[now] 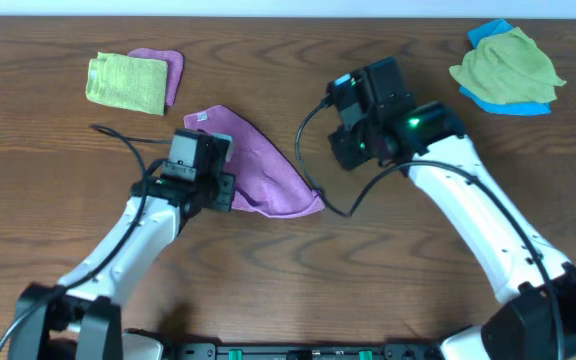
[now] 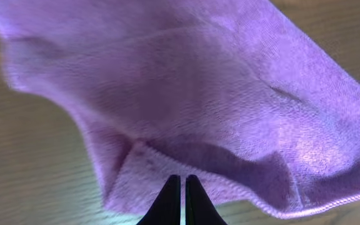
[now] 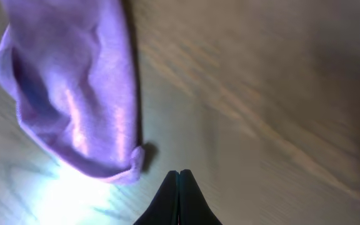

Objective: Fold the cloth

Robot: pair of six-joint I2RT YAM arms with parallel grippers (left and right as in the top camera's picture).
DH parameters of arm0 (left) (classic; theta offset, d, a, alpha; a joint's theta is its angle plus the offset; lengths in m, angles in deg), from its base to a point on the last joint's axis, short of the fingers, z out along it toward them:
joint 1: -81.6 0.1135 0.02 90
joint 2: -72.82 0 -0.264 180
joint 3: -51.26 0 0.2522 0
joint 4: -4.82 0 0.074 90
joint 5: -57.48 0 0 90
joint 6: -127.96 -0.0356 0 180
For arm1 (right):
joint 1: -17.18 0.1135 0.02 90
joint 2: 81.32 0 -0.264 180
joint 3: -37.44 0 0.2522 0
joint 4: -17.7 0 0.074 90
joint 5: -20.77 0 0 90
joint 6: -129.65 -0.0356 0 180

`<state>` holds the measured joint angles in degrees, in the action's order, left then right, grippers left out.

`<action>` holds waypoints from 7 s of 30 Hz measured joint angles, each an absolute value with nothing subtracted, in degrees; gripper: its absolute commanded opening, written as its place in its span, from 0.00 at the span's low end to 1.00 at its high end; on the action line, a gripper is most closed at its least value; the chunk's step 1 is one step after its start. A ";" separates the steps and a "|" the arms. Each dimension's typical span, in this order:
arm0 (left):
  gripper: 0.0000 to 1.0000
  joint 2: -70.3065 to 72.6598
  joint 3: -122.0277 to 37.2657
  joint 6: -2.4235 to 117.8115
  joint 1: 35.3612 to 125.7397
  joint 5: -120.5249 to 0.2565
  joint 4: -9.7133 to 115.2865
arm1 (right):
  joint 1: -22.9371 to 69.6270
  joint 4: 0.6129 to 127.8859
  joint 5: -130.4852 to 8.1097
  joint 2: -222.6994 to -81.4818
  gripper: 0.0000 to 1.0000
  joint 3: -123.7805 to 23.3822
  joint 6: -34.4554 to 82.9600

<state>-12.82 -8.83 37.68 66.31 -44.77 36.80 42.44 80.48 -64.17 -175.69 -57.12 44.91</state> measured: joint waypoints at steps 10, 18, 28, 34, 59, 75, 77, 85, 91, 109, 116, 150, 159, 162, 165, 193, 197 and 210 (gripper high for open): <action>0.06 -16.25 -8.83 37.66 65.63 -47.11 32.06 | 45.91 78.21 -59.43 -175.69 0.02 -52.90 45.32; 0.06 -18.29 -8.83 37.66 65.33 -47.17 34.66 | 46.24 77.44 -57.33 -175.69 0.02 -52.72 45.32; 0.06 -20.60 -8.83 37.66 60.47 -47.19 34.90 | 46.24 77.44 -54.23 -175.69 0.01 -52.72 45.76; 0.06 -20.60 -8.83 37.71 59.03 -47.15 36.27 | 46.24 77.46 -53.24 -175.69 0.01 -52.72 46.42; 0.06 -10.13 -8.83 37.68 59.03 -41.05 36.75 | 44.82 75.49 -58.38 -175.69 0.02 -52.70 46.61; 0.06 -19.14 -8.83 37.64 59.03 -37.80 31.64 | 44.82 75.69 -58.44 -175.69 0.02 -52.68 46.61; 0.06 -19.18 -8.83 37.62 59.03 -37.29 31.62 | 44.82 75.80 -58.44 -175.69 0.02 -52.68 46.61; 0.06 -20.76 -8.83 37.62 59.03 -36.33 33.48 | 44.82 75.98 -58.47 -175.69 0.02 -52.68 46.63; 0.06 -20.93 -8.83 37.68 59.03 -36.33 38.07 | 44.82 75.93 -58.53 -175.69 0.02 -52.68 47.42; 0.06 -20.32 -8.96 42.47 58.73 -38.65 46.68 | 44.82 73.94 -58.53 -175.69 0.02 -52.68 47.66; 0.06 -14.51 -8.96 45.09 55.25 -39.41 49.87 | 44.82 73.62 -58.53 -175.69 0.02 -52.68 47.66; 0.06 -16.69 -8.98 46.93 53.94 -30.61 48.38 | 42.79 73.94 -60.04 -175.69 0.02 -52.68 47.75; 0.06 -17.83 -7.56 46.71 53.94 -30.34 48.16 | 41.61 75.30 -60.06 -175.69 0.02 -52.68 48.49; 0.06 -17.83 -5.66 46.73 53.94 -30.37 48.40 | 41.61 75.32 -60.06 -175.69 0.02 -52.68 48.78; 0.06 -17.74 -5.51 46.78 53.94 -30.34 48.40 | 41.61 75.36 -60.06 -175.69 0.01 -52.68 48.97; 0.06 -17.28 -4.90 54.25 51.12 -29.25 60.99 | 39.49 75.91 -56.30 -175.69 0.02 -52.68 50.50; 0.06 -17.28 -4.79 55.56 49.85 -29.08 61.63 | 39.49 75.39 -51.38 -175.69 0.02 -52.68 50.52; 0.06 -13.11 -3.10 57.49 49.44 -29.73 63.70 | 40.19 73.83 -38.88 -181.87 0.02 -52.68 51.35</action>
